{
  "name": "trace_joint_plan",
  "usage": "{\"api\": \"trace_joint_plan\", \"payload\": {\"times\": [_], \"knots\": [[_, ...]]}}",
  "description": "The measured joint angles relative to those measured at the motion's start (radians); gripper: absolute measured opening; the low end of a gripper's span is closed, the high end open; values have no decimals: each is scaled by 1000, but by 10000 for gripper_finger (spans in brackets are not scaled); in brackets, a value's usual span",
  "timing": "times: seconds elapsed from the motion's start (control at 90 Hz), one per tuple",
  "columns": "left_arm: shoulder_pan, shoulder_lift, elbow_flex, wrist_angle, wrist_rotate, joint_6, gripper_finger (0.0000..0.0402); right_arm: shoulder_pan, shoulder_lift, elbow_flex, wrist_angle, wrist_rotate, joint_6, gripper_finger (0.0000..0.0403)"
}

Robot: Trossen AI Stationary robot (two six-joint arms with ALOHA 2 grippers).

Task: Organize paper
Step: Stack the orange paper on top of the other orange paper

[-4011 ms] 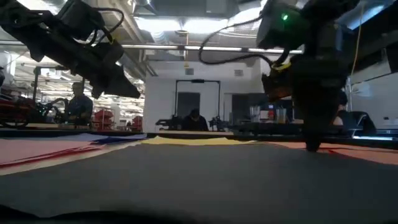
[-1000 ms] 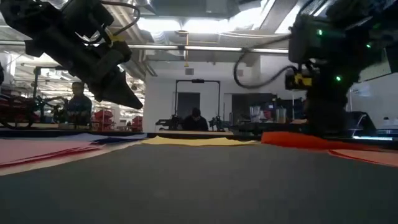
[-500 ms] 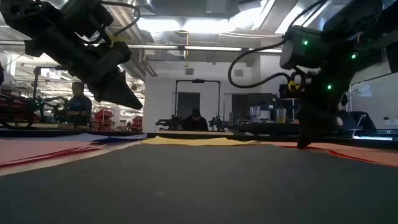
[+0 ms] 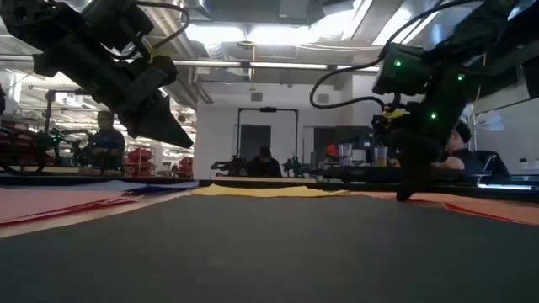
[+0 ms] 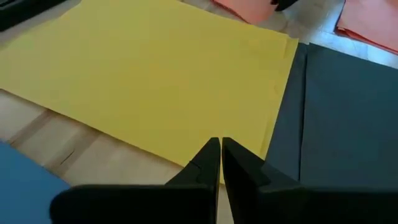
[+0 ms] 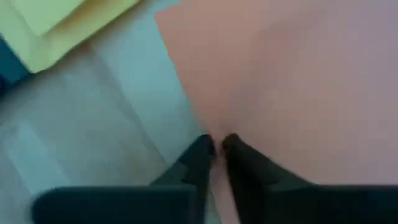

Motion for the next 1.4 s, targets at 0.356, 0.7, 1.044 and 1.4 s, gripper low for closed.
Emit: {"api": "trace_joint_plan", "payload": {"times": [0.356, 0.7, 1.044, 1.4], "knots": [[0, 0, 0, -1, 0, 4, 1, 99, 9, 182, -289, -71, 37, 2], [0, 0, 0, 0, 0, 3, 1, 238, 6, 496, -738, -291, 173, 5], [0, 0, 0, 0, 0, 3, 1, 430, 4, 561, -779, -534, 409, 5], [0, 0, 0, 0, 0, -3, 1, 680, 3, 562, -708, -553, 636, 5]]}}
